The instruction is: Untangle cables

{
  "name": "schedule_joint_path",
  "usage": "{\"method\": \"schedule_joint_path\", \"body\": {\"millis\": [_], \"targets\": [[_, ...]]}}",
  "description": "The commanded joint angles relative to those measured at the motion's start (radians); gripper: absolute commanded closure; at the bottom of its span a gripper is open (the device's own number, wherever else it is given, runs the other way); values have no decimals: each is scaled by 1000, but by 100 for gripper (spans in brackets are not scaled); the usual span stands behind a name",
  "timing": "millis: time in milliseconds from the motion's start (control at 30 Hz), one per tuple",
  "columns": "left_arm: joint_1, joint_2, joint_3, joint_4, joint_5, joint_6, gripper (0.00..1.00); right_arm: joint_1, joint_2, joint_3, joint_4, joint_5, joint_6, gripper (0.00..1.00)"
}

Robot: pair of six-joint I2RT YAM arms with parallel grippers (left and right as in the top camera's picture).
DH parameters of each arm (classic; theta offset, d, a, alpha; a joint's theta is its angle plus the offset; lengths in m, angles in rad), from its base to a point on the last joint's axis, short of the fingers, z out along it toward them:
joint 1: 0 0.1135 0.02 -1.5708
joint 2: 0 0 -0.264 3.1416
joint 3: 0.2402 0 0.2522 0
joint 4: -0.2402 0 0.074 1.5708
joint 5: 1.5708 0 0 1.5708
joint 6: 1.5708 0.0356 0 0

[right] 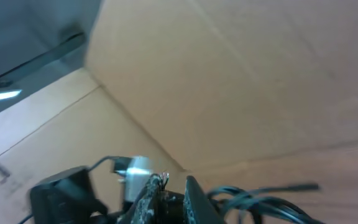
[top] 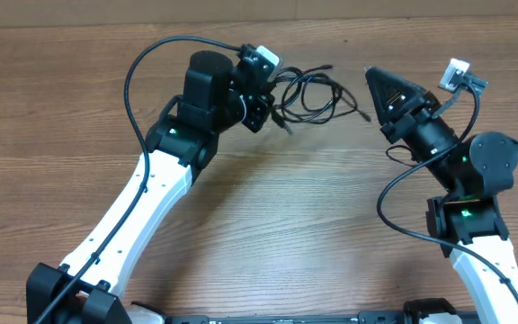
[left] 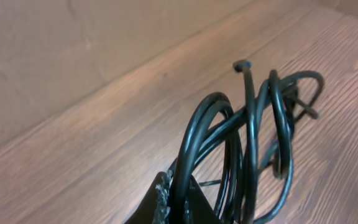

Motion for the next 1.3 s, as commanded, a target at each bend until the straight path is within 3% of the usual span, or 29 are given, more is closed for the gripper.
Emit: {"method": "schedule_joint_path", "body": {"millis": [0,333,433,733,1133,1167,1267], "targets": [[-5,-33,10,42,59,-21,96,-12,-8,18,-48,32,-1,89],[-5,-34,10,226,17,-275,96,-12,-8,18,-212,32,0,75],[-6,-34,10,299,34,-353,96,-5,-8,18,-222,24,-1,63],[-32,-34,10,368,56,-547,96,-3,-8,18,-225,24,-1,52],[-96,-34,10,401,130,-549,96,-3,-8,18,-224,17,-5,52],[-99,-34,10,402,130,-549,96,-3,-8,18,-224,17,-5,55],[-98,-34,10,403,129,-549,96,-3,-8,18,-224,17,-5,76]]}}
